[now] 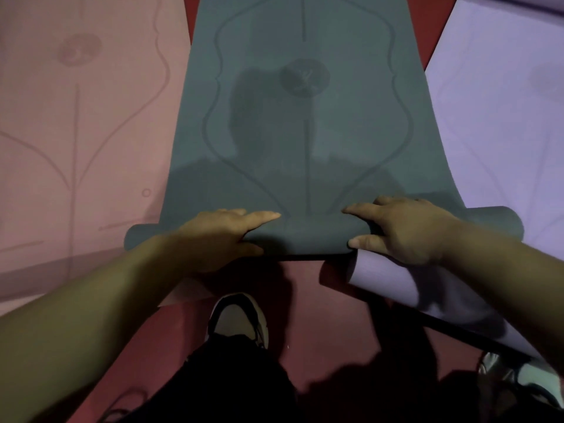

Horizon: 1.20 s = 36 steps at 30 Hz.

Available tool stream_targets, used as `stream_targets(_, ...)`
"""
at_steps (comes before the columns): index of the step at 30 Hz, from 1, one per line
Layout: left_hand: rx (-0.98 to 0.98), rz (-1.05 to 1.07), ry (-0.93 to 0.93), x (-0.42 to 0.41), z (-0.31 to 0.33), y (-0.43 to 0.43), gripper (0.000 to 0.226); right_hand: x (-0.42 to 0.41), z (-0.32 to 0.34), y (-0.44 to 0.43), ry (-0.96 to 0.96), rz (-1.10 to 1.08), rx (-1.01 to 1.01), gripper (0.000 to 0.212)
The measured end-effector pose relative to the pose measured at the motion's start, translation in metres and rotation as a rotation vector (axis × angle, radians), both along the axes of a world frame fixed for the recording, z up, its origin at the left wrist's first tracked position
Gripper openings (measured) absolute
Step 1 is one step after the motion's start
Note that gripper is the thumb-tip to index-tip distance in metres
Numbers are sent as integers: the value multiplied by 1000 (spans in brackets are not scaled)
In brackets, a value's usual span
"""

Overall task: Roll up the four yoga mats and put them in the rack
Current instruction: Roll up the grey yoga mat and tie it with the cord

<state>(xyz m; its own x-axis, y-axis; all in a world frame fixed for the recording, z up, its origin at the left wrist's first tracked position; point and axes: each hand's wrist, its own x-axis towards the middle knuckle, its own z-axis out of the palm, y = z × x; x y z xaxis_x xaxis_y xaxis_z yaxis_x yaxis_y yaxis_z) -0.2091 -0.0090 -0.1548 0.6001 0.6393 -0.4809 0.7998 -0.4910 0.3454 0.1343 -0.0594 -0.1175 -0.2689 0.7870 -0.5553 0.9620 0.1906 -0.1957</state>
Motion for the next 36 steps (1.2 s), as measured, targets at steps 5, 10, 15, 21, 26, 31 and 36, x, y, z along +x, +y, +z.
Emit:
stream_targets(5, -119, -21, -89, -8, 2, -34, 76, -7, 3, -35, 24, -14, -60, 73)
stream_targets(10, -141, -99, -31, -12, -6, -62, 80, -12, -12, -69, 76, -40, -124, 70)
stream_targets(15, -200, -98, -8, -7, -11, -57, 80, -15, -29, -88, 13, -71, 25, 75)
stream_targets(21, -212, -129, 41, -7, -15, -59, 82, -22, -31, -91, -18, -70, -1, 79)
stream_targets(26, -3, -137, 67, -13, -18, -74, 81, -20, -36, -81, -9, -71, -90, 72)
stream_targets(31, 32, -70, 26, -12, -25, -74, 81, -21, -37, -74, -4, -76, -117, 69)
stream_targets(36, -74, -29, 18, -13, -24, -64, 90, -25, -35, -84, -26, -47, -3, 73)
